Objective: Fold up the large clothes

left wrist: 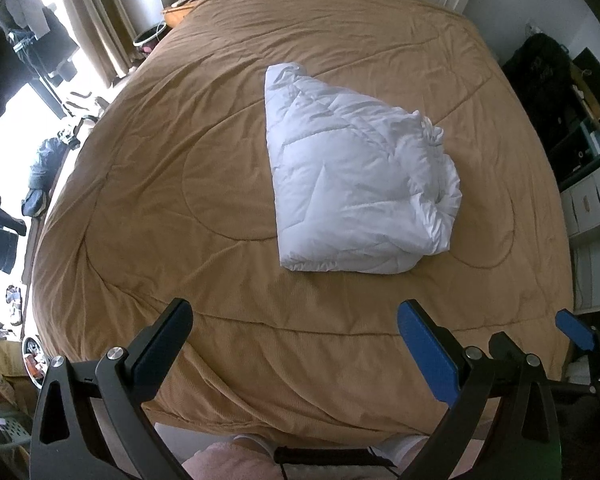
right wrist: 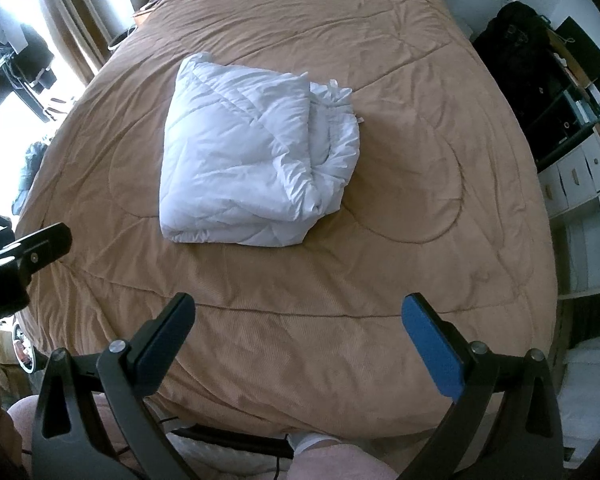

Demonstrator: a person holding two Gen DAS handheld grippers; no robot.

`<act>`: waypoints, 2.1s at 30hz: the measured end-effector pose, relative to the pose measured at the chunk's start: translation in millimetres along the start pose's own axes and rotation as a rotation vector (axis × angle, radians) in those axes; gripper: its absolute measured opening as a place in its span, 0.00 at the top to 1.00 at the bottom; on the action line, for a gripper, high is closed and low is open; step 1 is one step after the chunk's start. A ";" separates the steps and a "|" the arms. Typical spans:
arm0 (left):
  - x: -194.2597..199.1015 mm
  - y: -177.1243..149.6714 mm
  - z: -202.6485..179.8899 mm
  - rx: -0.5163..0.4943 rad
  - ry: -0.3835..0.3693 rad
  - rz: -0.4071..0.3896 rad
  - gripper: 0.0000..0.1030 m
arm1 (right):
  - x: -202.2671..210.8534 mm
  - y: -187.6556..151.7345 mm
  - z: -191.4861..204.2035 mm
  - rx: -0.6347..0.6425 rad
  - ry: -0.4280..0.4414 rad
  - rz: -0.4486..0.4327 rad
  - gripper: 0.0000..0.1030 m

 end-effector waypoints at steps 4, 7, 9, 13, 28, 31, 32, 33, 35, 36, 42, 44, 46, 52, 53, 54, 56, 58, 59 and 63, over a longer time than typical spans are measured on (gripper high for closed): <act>0.2 -0.3 -0.1 0.000 0.000 -0.001 0.01 | 0.1 -0.2 -0.1 0.001 -0.001 0.000 0.00; 0.2 -0.3 -0.4 0.002 0.001 -0.001 0.01 | 0.3 -0.5 0.3 -0.001 0.001 0.001 0.00; 0.1 -0.2 -0.3 0.000 0.001 -0.001 0.01 | -0.8 0.0 -0.1 0.000 0.007 0.005 0.00; 0.0 -0.1 -0.1 -0.001 0.000 0.000 0.01 | -1.2 -0.6 0.8 0.007 0.005 0.005 0.00; 0.3 -2.3 -2.7 -0.007 0.000 0.004 0.01 | 0.1 -3.9 4.0 0.007 0.006 0.008 0.00; -0.6 -1.5 -1.9 -0.006 -0.002 0.006 0.01 | -0.2 -5.9 4.9 0.011 0.011 0.009 0.00; -1.2 -1.0 -1.4 -0.006 -0.002 0.007 0.01 | -1.6 -5.1 3.2 0.015 0.013 0.010 0.00; -1.3 -0.9 -1.3 -0.007 -0.003 0.007 0.01 | -2.3 -4.9 2.7 0.017 0.013 0.011 0.00; -1.5 -1.4 -1.3 -0.011 -0.003 0.009 0.01 | -1.9 -5.9 3.5 0.016 0.013 0.011 0.00; -1.8 -1.6 -1.5 -0.012 -0.003 0.010 0.01 | -1.9 -5.7 3.6 0.016 0.012 0.011 0.00; -3.8 -2.3 -1.4 -0.013 -0.009 0.018 0.01 | -2.3 -5.2 3.5 0.018 0.013 0.012 0.00; -4.6 -2.1 -1.0 -0.013 -0.011 0.021 0.01 | -2.5 -5.7 3.5 0.020 0.014 0.012 0.00; -5.4 -2.2 -1.5 -0.013 -0.013 0.026 0.01 | -3.2 -6.5 3.3 0.024 0.016 0.014 0.00; -6.4 -3.2 -1.4 -0.007 -0.016 0.034 0.01 | -6.6 -5.2 0.0 0.032 0.022 0.019 0.00; -6.6 -3.3 -1.4 -0.006 -0.016 0.034 0.01 | -7.0 -4.2 -0.2 0.034 0.021 0.019 0.00; -7.2 -3.0 -1.5 -0.007 -0.015 0.034 0.01 | -7.2 -4.5 -0.2 0.035 0.021 0.020 0.00; -8.1 -3.1 -1.9 -0.007 -0.013 0.037 0.01 | -8.4 -3.6 -0.9 0.038 0.020 0.022 0.00; -9.2 -4.1 -2.5 -0.008 -0.010 0.041 0.01 | -9.2 -2.1 -2.0 0.038 0.021 0.022 0.00; -9.4 -4.2 -2.7 -0.009 -0.010 0.043 0.01 | -8.3 -3.0 -2.1 0.036 0.019 0.020 0.00; -8.9 -4.0 -0.3 -0.002 -0.012 0.043 0.01 | -11.7 0.1 -4.8 0.040 0.023 0.023 0.00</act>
Point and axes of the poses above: each gripper's, at about its wrist camera, not at the fingertips, and x roughly against the way its jaws point, z to its left, y to its top, the point moved 1 cm from there along -x, roughly the way its jaws point, and after that the axes turned 15 degrees about -z, right-handed, at the moved point
